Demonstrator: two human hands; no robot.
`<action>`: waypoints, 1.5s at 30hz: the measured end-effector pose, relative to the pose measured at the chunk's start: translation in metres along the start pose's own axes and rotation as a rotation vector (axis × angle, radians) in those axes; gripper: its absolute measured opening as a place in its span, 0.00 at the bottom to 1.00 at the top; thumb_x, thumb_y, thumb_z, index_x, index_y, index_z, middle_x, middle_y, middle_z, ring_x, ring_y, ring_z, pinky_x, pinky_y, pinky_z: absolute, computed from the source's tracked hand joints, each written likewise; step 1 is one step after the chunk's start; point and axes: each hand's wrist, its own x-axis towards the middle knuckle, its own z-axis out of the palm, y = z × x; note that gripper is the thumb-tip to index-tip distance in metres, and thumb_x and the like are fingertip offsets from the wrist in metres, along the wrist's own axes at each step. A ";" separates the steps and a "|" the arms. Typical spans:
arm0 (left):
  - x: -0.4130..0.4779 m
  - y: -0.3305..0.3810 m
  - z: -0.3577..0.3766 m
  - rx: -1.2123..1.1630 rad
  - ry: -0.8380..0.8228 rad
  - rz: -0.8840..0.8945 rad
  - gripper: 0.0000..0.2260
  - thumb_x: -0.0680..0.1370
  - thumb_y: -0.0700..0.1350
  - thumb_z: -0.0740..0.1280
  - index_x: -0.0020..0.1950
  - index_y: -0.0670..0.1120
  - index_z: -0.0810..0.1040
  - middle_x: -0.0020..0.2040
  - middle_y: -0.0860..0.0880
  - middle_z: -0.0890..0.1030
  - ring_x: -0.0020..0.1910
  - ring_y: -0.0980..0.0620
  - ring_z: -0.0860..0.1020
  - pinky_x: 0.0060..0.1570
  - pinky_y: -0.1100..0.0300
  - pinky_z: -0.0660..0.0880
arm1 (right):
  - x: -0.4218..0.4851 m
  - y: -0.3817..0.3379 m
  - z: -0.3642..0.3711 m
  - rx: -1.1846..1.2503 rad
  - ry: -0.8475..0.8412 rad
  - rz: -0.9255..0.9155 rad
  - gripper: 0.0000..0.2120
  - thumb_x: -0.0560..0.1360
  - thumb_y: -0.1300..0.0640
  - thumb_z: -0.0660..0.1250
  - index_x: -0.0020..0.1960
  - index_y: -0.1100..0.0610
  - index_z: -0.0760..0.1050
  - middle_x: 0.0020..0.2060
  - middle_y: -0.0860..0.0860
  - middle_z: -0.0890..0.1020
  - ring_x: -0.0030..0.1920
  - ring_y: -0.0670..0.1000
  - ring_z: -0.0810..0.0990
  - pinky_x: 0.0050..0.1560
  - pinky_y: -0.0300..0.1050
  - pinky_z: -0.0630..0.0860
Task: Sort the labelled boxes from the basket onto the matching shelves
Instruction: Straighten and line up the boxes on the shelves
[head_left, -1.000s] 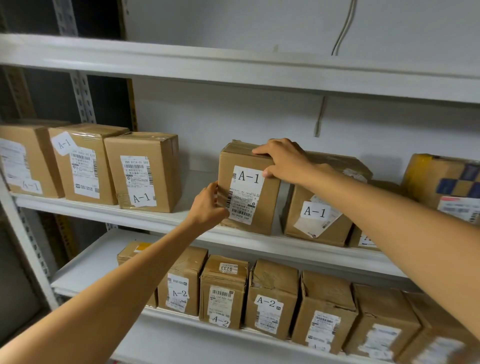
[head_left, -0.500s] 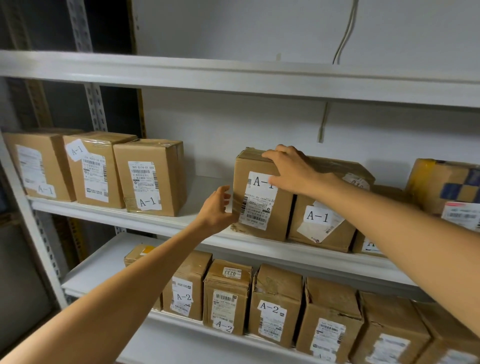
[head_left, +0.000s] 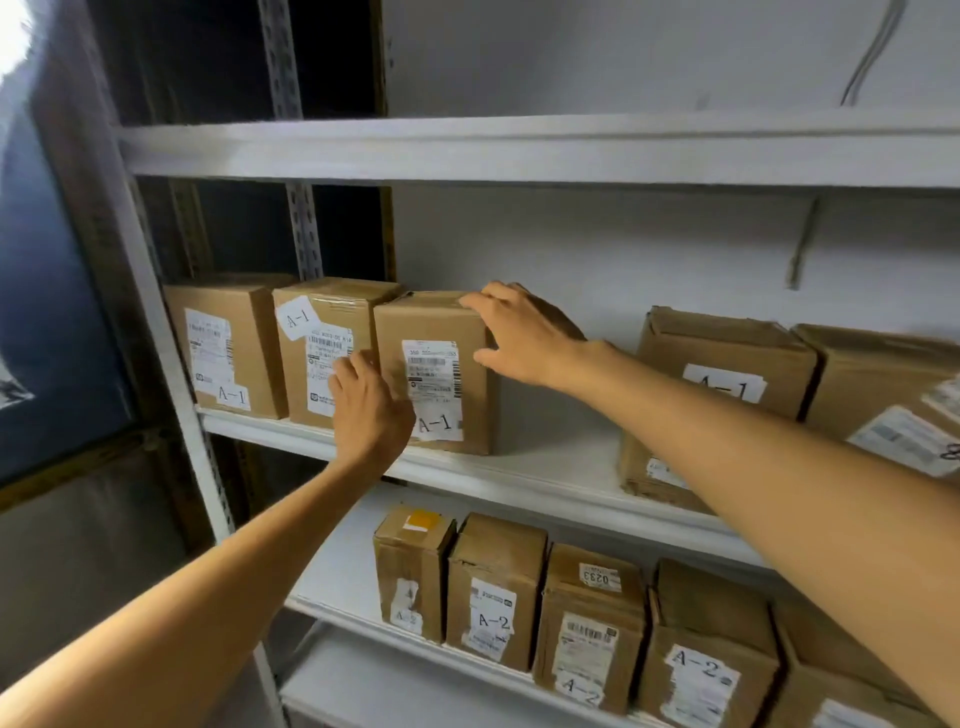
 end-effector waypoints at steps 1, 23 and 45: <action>0.008 -0.008 -0.004 -0.007 0.012 0.001 0.26 0.73 0.39 0.68 0.68 0.39 0.63 0.64 0.39 0.66 0.62 0.41 0.64 0.63 0.51 0.64 | 0.009 -0.005 0.003 0.001 -0.002 0.004 0.26 0.75 0.56 0.68 0.70 0.57 0.67 0.62 0.54 0.73 0.62 0.55 0.71 0.57 0.50 0.74; 0.091 -0.123 -0.011 -0.320 -0.256 -0.136 0.29 0.59 0.44 0.65 0.60 0.43 0.70 0.54 0.44 0.76 0.53 0.46 0.75 0.55 0.47 0.75 | 0.077 -0.026 0.038 -0.121 -0.137 0.181 0.33 0.68 0.48 0.76 0.70 0.50 0.68 0.60 0.51 0.76 0.62 0.55 0.73 0.56 0.50 0.70; 0.054 -0.059 0.039 -0.679 -0.546 -0.124 0.21 0.75 0.42 0.71 0.67 0.42 0.71 0.61 0.43 0.78 0.58 0.43 0.78 0.58 0.43 0.76 | -0.020 0.046 -0.016 -0.033 -0.210 0.274 0.34 0.71 0.55 0.74 0.74 0.49 0.65 0.60 0.52 0.77 0.61 0.53 0.74 0.61 0.50 0.72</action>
